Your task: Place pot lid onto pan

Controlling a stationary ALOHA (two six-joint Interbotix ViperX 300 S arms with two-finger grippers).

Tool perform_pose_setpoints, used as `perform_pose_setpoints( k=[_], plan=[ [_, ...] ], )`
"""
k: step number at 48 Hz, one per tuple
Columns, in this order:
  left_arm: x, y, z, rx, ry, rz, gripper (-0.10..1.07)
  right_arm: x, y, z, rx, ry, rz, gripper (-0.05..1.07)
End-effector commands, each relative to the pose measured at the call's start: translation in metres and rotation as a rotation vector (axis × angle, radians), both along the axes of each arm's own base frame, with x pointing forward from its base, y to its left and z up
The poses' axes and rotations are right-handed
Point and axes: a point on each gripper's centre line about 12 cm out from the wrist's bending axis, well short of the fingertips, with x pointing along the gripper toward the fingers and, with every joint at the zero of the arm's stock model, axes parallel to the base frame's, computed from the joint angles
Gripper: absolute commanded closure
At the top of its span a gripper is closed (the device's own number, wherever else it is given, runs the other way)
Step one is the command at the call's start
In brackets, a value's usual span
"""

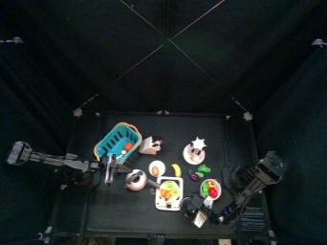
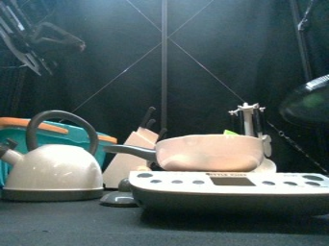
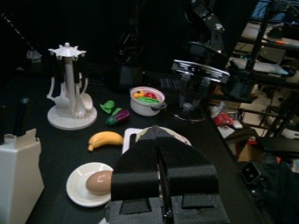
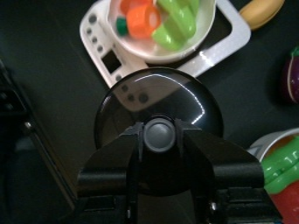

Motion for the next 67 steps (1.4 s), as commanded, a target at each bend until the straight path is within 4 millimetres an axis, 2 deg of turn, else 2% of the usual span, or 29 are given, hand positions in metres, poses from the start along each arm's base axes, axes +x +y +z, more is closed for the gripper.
perform_pose_setpoints(
  k=[1,7,17,24,31,67],
  plan=[
    [0.003,0.001,0.007,0.0,-0.021,0.005,0.99,0.014,-0.018,0.033,0.05,-0.077,-0.036,0.51],
    [0.002,0.001,0.006,0.002,-0.017,0.006,0.99,0.03,-0.035,0.049,0.078,-0.117,-0.028,0.51],
    [0.002,0.002,0.007,-0.003,-0.02,0.009,0.99,0.059,-0.062,0.058,0.102,-0.16,0.0,0.51],
    [0.002,0.002,0.006,-0.003,-0.017,0.009,0.99,0.07,-0.079,0.059,0.092,-0.171,0.024,0.51],
    [0.002,0.002,0.006,-0.003,-0.017,0.009,0.99,0.08,-0.091,0.052,0.08,-0.152,0.036,0.51],
    [0.0,0.002,-0.001,-0.011,0.001,0.013,0.99,0.106,-0.098,0.017,0.063,0.007,0.122,0.5]
  ],
)
